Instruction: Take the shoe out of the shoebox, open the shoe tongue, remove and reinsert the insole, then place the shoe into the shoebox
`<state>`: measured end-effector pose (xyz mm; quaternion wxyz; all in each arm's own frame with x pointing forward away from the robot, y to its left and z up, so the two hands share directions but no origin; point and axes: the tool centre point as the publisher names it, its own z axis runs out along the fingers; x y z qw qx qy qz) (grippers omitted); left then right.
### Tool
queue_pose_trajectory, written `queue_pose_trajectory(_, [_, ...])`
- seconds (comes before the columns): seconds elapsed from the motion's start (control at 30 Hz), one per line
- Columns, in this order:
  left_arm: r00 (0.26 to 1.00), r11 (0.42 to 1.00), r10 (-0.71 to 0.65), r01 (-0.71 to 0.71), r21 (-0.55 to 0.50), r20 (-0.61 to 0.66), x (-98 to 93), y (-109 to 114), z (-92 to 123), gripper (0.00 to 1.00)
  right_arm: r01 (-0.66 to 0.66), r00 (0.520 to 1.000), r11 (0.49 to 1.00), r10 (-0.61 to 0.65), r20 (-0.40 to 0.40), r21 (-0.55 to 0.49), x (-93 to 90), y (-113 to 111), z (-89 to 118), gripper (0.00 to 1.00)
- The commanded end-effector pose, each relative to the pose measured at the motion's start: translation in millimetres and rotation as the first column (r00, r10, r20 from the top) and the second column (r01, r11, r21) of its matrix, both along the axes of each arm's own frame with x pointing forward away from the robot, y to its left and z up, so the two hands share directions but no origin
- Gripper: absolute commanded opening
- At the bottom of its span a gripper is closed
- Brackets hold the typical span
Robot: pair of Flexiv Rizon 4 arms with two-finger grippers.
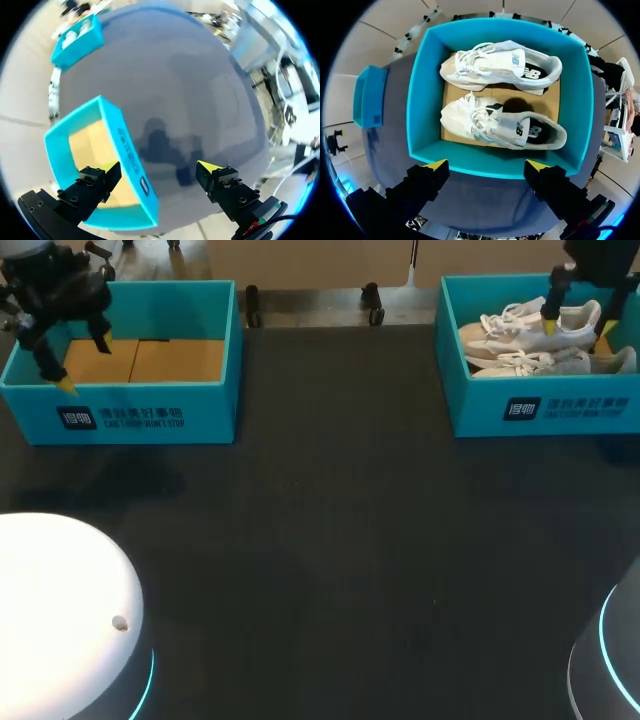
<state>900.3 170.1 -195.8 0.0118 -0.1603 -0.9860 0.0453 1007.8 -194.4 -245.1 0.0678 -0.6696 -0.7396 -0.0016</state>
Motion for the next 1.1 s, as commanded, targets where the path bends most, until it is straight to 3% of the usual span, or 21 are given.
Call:
queue_pose_trajectory(0.03, [0.726,0.725,0.687,-0.682,0.100,-0.026,4.2,15.2,7.4,1.00,0.013,0.993,1.000,-0.014,0.115,0.010,-11.3,-0.7,0.9,1.00])
queue_pose_trajectory(0.1, [0.637,0.635,0.764,-0.771,0.053,0.107,1.6,23.5,14.1,1.00,0.013,0.993,1.000,-0.014,0.115,0.010,-11.3,-0.7,0.9,1.00])
queue_pose_trajectory(0.47, [0.637,0.635,0.764,-0.771,0.053,0.107,1.6,23.5,14.1,1.00,0.013,0.993,1.000,-0.014,0.115,0.010,-11.3,-0.7,0.9,1.00])
queue_pose_trajectory(0.57, [0.468,0.456,0.880,-0.879,0.140,0.076,19.7,21.2,15.3,1.00,0.013,0.993,1.000,-0.014,0.115,0.010,-11.3,-0.7,0.9,1.00])
queue_pose_trajectory(0.6, [0.371,0.353,0.925,-0.919,0.179,0.079,24.8,22.2,14.8,1.00,0.013,0.993,1.000,-0.014,0.115,0.010,-11.3,-0.7,0.9,1.00])
queue_pose_trajectory(0.7, [0.133,0.113,0.989,-0.964,0.240,0.069,32.5,28.8,12.5,1.00,0.013,0.993,1.000,-0.014,0.115,0.010,-11.3,-0.7,0.9,1.00])
queue_pose_trajectory(0.73, [0.097,0.084,0.995,-0.965,0.249,0.037,33.6,32.1,12.0,1.00,0.013,0.993,1.000,-0.014,0.115,0.010,-11.3,-0.7,0.9,1.00])
queue_pose_trajectory(0.8, [-0.034,-0.046,0.998,-0.966,0.255,0.052,34.9,36.3,11.2,1.00,0.013,0.993,1.000,-0.014,0.115,0.010,-11.3,-0.7,0.9,1.00])
queue_pose_trajectory(0.83, [-0.043,-0.049,0.999,-0.962,0.270,0.028,35.2,38.4,11.2,1.00,0.013,0.993,1.000,-0.014,0.115,0.010,-11.3,-0.7,0.9,1.00])
queue_pose_trajectory(0.87, [-0.100,-0.106,0.994,-0.957,0.270,0.036,35.3,40.5,11.2,1.00,0.013,0.993,1.000,-0.014,0.115,0.010,-11.3,-0.7,0.9,1.00])
queue_pose_trajectory(1.1, [-0.268,-0.273,0.962,-0.928,0.254,0.055,29.1,44.1,14.3,1.00,0.013,0.993,1.000,-0.014,0.115,0.010,-11.3,-0.7,0.9,1.00])
